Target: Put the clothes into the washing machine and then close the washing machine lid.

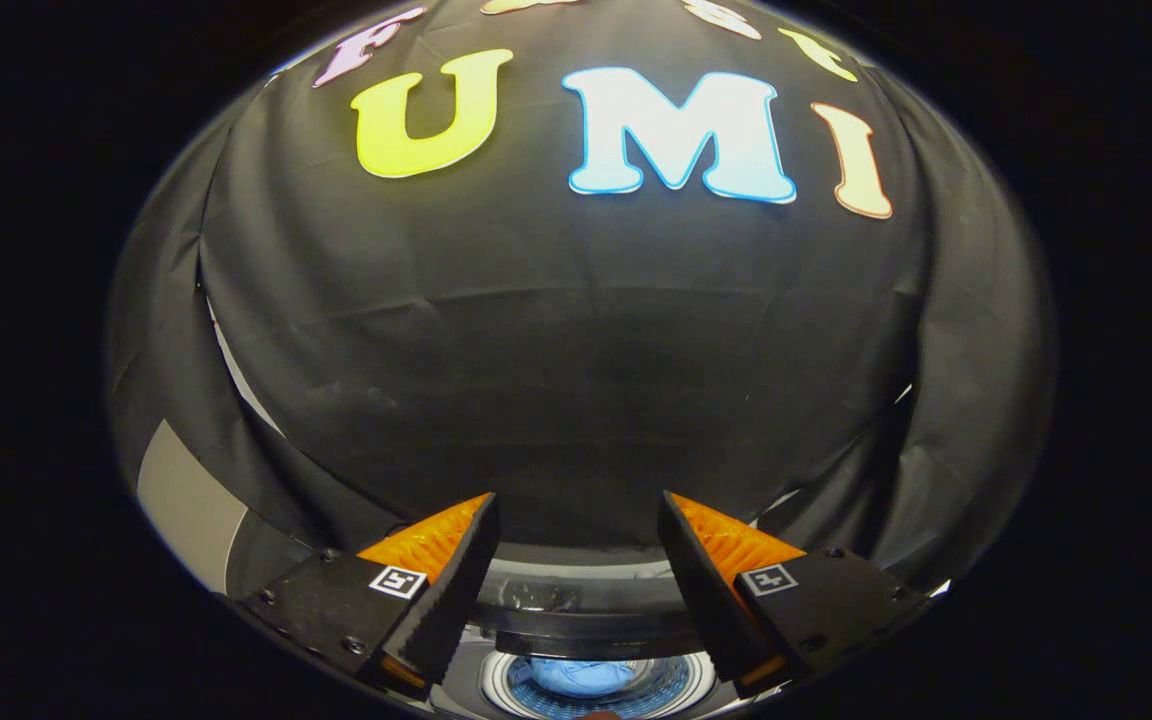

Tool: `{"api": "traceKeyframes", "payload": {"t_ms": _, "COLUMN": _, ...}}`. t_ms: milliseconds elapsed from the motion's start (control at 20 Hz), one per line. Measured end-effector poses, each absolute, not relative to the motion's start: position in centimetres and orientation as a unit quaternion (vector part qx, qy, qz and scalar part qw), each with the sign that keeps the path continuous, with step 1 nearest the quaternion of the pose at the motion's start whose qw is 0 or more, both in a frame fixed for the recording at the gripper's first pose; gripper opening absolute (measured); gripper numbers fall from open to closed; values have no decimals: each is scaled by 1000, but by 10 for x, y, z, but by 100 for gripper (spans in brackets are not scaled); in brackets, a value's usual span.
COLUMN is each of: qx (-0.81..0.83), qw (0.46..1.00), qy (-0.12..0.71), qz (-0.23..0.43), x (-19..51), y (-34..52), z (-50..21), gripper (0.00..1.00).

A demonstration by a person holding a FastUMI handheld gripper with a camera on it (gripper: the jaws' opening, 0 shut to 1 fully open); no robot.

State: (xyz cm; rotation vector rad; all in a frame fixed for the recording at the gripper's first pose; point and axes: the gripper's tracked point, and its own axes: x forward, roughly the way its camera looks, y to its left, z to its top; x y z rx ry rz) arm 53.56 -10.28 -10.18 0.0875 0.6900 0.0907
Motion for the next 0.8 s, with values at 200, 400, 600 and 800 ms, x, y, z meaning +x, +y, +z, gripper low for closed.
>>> {"api": "traceKeyframes", "payload": {"t_ms": 200, "qx": 49, "qw": 937, "qy": 343, "qz": 48, "x": 535, "y": -103, "z": -105, "gripper": 97}}
{"api": "traceKeyframes", "payload": {"t_ms": 400, "qx": 44, "qw": 931, "qy": 359, "qz": 47, "x": 529, "y": -102, "z": -105, "gripper": 98}}
{"api": "traceKeyframes", "payload": {"t_ms": 600, "qx": 43, "qw": 932, "qy": 358, "qz": 48, "x": 528, "y": -102, "z": -104, "gripper": 98}}
{"api": "traceKeyframes", "payload": {"t_ms": 800, "qx": 40, "qw": 936, "qy": 347, "qz": 51, "x": 526, "y": -101, "z": -104, "gripper": 98}}
